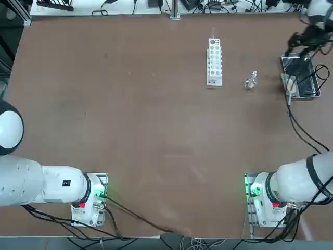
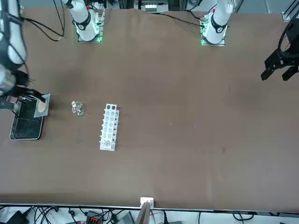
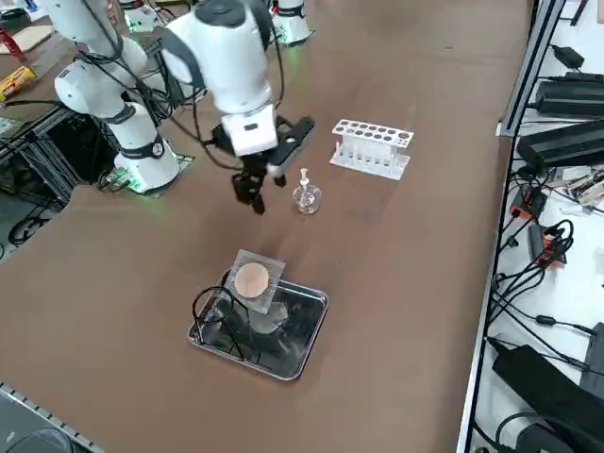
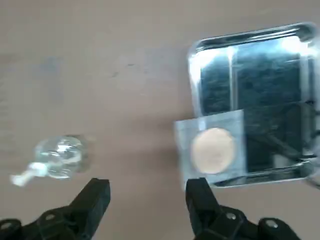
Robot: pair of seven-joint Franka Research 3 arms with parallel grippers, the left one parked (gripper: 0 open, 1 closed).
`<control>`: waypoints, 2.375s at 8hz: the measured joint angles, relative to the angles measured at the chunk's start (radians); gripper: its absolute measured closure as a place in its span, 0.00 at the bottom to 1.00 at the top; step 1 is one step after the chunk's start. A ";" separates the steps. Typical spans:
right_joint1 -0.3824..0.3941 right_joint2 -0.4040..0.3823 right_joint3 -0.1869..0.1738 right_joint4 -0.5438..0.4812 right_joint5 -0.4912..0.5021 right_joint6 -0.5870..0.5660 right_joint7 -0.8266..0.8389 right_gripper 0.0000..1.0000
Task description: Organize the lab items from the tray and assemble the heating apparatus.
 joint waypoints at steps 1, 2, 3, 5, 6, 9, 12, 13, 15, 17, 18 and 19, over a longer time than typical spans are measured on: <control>-0.068 0.011 0.000 0.024 0.007 0.000 -0.082 0.10; -0.129 0.035 -0.001 0.052 0.036 0.000 -0.160 0.17; -0.180 0.072 -0.001 0.085 0.088 0.000 -0.257 0.23; -0.261 0.161 -0.001 0.146 0.157 0.000 -0.420 0.24; -0.291 0.195 0.000 0.164 0.183 0.000 -0.469 0.26; -0.317 0.240 0.003 0.181 0.228 0.000 -0.539 0.40; -0.331 0.281 0.005 0.207 0.233 0.000 -0.593 0.44; -0.339 0.294 0.005 0.210 0.233 0.000 -0.599 0.44; -0.344 0.314 0.005 0.215 0.234 0.000 -0.603 0.48; -0.344 0.326 0.005 0.223 0.234 0.000 -0.604 0.51; -0.344 0.327 0.006 0.223 0.234 -0.001 -0.604 0.52; -0.344 0.327 0.006 0.223 0.234 -0.001 -0.604 0.54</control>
